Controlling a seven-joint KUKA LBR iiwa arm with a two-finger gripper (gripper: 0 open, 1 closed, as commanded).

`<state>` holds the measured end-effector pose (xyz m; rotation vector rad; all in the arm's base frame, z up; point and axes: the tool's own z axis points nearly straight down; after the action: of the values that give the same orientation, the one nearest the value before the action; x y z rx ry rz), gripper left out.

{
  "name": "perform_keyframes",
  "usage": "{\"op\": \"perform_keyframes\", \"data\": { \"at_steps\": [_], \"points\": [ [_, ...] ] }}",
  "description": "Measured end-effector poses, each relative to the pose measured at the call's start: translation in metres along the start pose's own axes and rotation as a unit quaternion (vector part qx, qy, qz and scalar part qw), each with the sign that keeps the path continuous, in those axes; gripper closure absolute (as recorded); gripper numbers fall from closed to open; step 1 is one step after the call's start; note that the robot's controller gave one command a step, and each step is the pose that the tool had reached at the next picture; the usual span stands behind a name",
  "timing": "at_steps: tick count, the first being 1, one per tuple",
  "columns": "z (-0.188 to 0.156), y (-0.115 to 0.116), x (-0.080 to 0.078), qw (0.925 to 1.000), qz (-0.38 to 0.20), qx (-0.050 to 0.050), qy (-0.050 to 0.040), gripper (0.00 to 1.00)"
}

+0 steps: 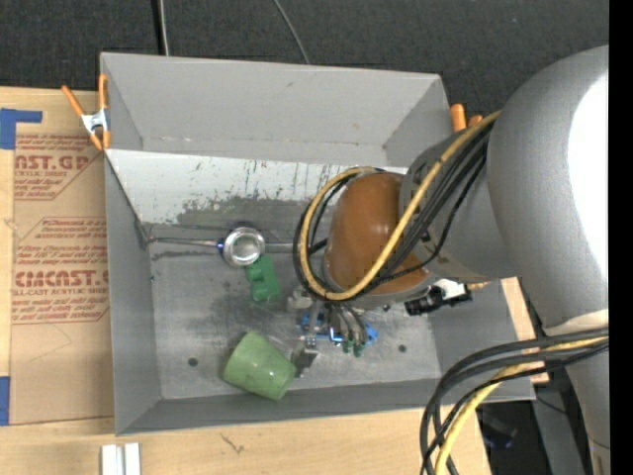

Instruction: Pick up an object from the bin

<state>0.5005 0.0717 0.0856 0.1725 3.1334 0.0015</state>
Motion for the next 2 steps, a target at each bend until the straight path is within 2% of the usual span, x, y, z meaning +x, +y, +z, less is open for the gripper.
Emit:
{"op": "perform_keyframes", "data": {
  "at_steps": [1,2],
  "points": [
    [0.001,0.0,0.001,1.0,-0.001,0.001,0.0015,1.0],
    [-0.026,0.004,-0.026,0.999,0.044,0.0,0.0002,1.0]
  ]
}}
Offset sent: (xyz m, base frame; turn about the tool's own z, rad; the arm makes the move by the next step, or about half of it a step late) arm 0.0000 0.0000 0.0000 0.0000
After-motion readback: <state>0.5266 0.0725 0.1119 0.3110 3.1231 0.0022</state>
